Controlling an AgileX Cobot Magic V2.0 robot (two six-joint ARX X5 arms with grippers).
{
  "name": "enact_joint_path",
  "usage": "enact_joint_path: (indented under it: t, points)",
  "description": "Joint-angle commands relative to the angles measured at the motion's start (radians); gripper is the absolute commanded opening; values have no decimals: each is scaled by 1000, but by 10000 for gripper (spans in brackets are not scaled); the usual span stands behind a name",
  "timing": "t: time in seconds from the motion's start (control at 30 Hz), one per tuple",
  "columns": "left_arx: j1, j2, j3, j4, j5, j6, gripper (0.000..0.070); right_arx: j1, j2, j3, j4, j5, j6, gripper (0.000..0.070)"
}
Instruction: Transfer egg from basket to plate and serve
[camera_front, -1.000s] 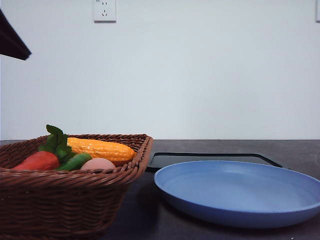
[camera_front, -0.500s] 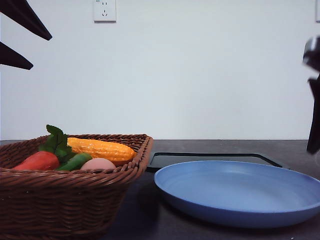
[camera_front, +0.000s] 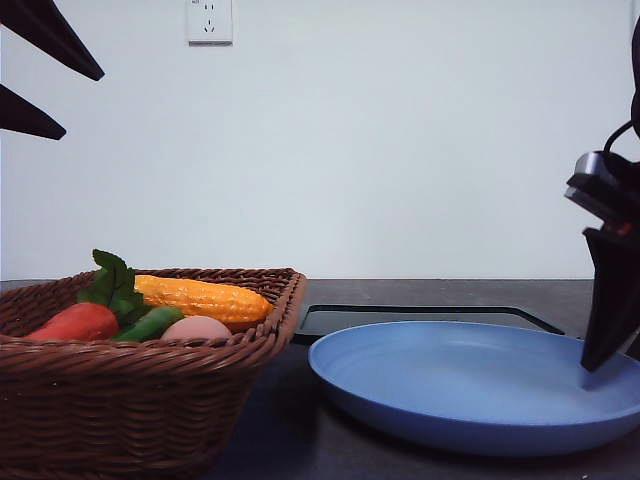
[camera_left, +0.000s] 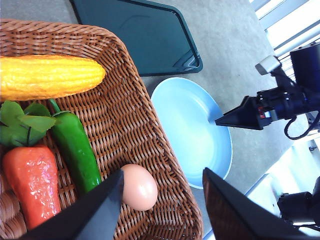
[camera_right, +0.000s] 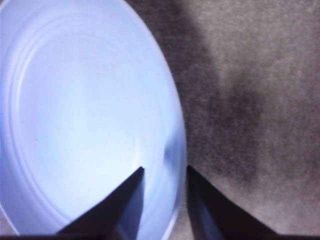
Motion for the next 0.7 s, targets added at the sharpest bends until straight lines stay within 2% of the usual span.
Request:
enact_joint_path:
  t: [0.0, 0.13, 0.3, 0.43, 0.53, 0.67]
  points:
    - [-3, 7, 12, 2, 5, -1, 323, 5, 12, 5, 8, 2, 7, 28]
    - [-6, 7, 12, 0, 6, -16, 330, 4, 10, 6, 10, 5, 5, 0]
    - [-43, 7, 12, -2, 5, -50, 454, 1, 0, 7, -13, 7, 5, 0]
    - [-115, 9, 12, -2, -5, -105, 459, 1, -53, 7, -57, 8, -2, 0]
    - [-193, 16, 12, -3, -60, -144, 458, 1, -107, 7, -76, 15, -1, 0]
    - [-322, 41, 12, -4, -204, -194, 458, 1, -187, 7, -99, 43, 3, 0]
